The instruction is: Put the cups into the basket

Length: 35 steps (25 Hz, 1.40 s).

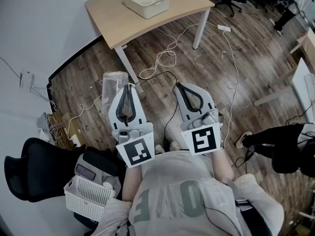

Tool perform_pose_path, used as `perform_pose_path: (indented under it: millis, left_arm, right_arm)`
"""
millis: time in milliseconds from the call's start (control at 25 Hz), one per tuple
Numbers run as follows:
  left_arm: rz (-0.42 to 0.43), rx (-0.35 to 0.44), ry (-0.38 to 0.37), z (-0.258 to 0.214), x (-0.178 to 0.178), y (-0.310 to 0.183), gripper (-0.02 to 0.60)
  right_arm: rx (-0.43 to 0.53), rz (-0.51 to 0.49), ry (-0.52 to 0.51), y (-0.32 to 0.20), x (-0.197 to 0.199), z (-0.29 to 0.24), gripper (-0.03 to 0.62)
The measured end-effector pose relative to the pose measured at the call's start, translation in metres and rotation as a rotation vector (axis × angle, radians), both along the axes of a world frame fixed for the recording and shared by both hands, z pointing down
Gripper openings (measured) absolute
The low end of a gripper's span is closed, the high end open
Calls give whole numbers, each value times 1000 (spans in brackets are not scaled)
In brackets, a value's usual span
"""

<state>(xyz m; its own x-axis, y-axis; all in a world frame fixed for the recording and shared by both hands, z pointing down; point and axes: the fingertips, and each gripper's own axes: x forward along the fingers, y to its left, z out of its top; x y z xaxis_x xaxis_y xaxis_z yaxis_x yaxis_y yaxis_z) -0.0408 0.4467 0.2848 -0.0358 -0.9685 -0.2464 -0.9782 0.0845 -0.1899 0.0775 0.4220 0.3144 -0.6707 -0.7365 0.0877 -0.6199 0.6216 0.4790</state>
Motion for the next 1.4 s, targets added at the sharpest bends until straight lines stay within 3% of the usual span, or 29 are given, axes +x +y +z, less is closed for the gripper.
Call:
perform_pose_path:
  millis: [440, 680, 840, 1200, 1400]
  left_arm:
    - [23, 9, -29, -2, 17, 11, 38]
    - [24, 10, 15, -1, 27, 12, 38]
    - [23, 10, 46, 6, 34, 14, 38]
    - [10, -30, 82, 19, 35, -12, 38]
    - [31, -10, 84, 22, 29, -50, 38]
  right_arm:
    - [2, -12, -46, 9, 12, -6, -3]
    - [-81, 9, -274, 0, 37, -18, -2]
    - [-128, -7, -364, -3, 52, -22, -2]
    - [-151, -13, -319, -22, 53, -7, -3]
    - [-142, -12, -276, -51, 42, 4, -2]
